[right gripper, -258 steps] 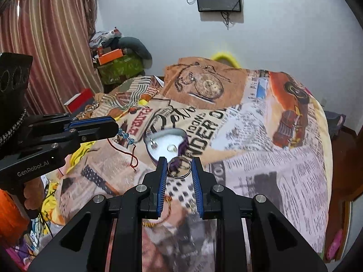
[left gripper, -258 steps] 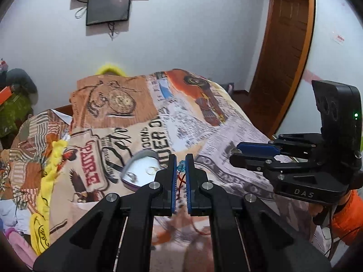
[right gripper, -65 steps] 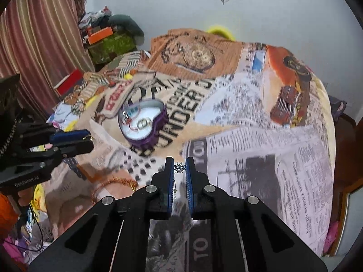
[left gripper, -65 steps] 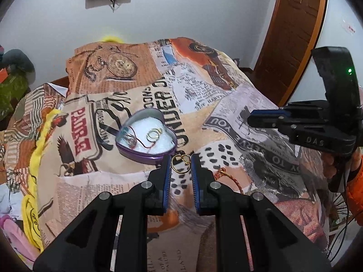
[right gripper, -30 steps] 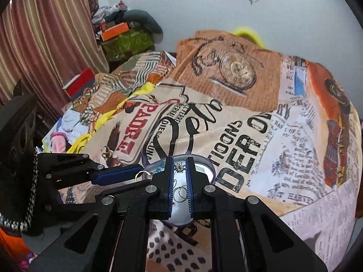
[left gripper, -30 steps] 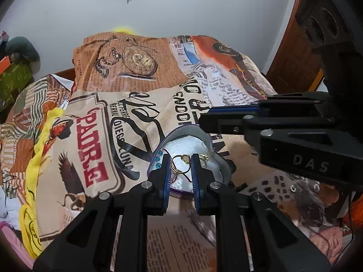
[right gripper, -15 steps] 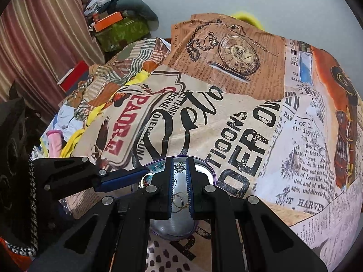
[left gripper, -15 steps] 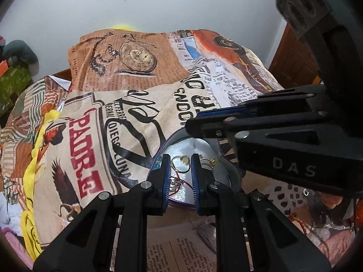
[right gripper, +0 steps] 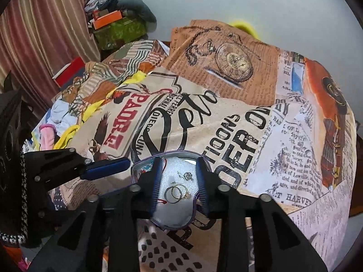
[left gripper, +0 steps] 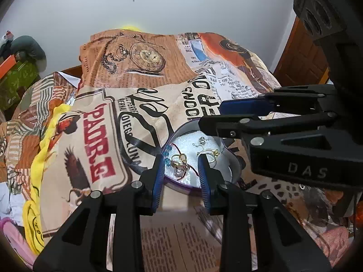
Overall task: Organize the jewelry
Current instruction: 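Open the right gripper to drop the earring into the tin, then lower the right gripper onto the braided red-gold bracelet and grasp it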
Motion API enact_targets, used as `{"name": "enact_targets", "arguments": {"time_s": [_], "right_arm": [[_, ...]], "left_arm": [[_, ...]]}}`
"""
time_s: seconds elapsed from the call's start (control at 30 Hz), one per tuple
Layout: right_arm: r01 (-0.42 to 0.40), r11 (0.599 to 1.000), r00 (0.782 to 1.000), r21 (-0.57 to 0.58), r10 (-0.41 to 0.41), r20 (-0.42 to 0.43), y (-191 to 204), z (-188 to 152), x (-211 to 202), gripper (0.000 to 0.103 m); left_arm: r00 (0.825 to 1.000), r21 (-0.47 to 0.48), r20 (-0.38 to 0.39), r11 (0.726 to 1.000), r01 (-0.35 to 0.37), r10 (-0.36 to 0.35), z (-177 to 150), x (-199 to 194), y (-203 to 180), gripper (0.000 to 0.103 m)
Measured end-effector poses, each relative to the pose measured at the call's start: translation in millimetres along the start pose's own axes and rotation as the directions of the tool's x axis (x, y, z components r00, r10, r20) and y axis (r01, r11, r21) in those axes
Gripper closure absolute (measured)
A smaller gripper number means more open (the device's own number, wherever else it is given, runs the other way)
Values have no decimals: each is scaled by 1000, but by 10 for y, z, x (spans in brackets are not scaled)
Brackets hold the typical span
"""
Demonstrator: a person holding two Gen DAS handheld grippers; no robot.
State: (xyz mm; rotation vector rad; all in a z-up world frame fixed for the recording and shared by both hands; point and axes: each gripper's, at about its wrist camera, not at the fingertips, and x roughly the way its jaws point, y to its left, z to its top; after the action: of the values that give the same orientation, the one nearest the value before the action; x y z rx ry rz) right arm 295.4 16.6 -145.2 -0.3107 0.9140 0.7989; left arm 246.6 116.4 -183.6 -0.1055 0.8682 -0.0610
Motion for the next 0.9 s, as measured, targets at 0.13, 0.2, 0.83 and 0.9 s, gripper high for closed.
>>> {"name": "enact_targets", "arguments": {"time_s": [0.13,0.2,0.83,0.9], "right_arm": [[23,1000,1000,-8,-23,21,36,-17,-112,70],[26,1000,999,-10,-26,29,50,-40,-182,70],[85,996,988,15,-86,127,46,-643,-1037,70],[94,995,986,30,-97,135,8,-748,-1104,70]], "left_arm": [[1000,-9,16,1000,3,-3,-21,-148,2,72],[1000,-10,21,1000,-1,1,-23,-211,-3,69],[999,-6,-6,999,53,-53,-241,-583,-363,67],[997,-3,-31,998,66,-66,-306,-527,-445,67]]}}
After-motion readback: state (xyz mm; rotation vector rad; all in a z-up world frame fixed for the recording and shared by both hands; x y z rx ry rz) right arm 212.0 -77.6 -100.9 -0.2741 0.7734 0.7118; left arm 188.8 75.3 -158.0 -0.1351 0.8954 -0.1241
